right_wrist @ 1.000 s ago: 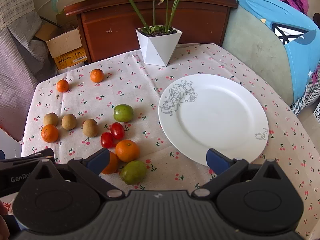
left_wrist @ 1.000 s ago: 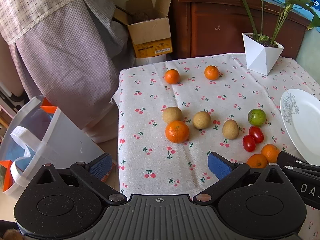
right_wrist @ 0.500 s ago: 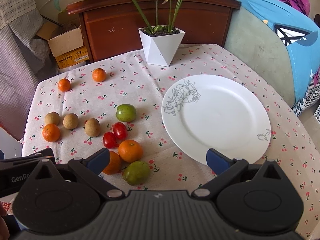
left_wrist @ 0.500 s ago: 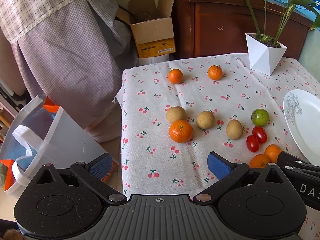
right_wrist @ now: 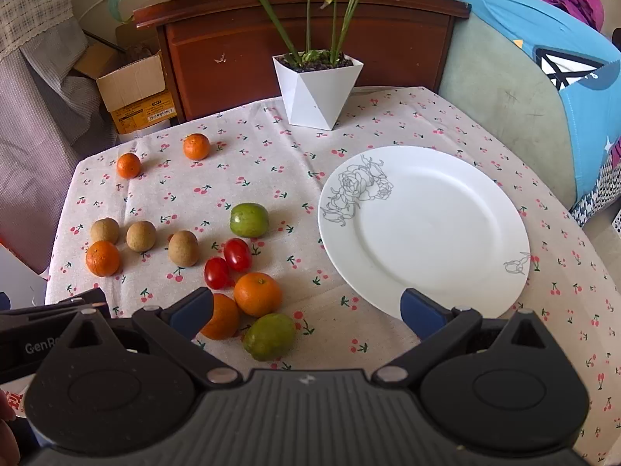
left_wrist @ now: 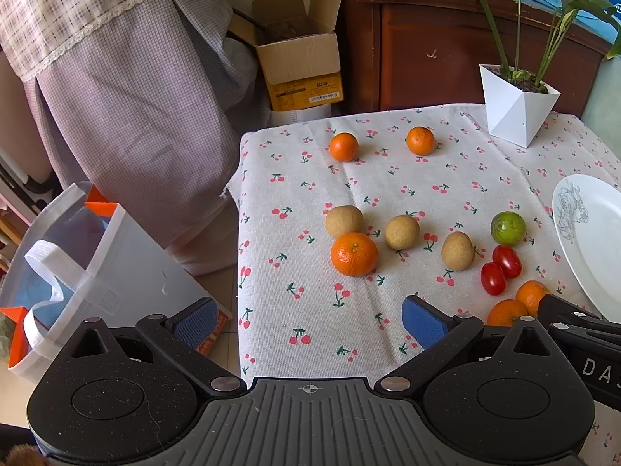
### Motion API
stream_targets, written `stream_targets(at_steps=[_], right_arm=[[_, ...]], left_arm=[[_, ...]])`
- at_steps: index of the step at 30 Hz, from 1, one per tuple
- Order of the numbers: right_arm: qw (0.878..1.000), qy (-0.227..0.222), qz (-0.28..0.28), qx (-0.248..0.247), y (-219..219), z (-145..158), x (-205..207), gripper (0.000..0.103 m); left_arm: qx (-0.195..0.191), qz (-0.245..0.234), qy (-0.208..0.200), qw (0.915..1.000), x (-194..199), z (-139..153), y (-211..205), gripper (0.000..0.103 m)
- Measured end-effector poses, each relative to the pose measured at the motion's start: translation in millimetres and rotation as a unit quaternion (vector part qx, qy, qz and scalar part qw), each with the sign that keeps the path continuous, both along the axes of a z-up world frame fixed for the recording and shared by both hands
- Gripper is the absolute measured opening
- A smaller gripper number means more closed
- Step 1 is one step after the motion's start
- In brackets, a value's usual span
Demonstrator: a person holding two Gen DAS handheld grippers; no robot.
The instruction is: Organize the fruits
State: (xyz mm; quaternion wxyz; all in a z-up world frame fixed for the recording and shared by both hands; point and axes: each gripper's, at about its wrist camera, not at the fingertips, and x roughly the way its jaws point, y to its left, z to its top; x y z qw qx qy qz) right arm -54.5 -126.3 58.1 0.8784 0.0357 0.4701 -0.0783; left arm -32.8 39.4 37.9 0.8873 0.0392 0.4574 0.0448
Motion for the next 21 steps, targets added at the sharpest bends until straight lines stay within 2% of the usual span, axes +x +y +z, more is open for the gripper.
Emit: stream_targets(at_steps=[21], right_arm=[[1.000,-0.008,0.008,0.017,-1.3,0.7,-1.5,0.098]], left_arm=[[-0.008,0.002,-0.001,1.0000,-1.8,0.7,1.9,0.101]])
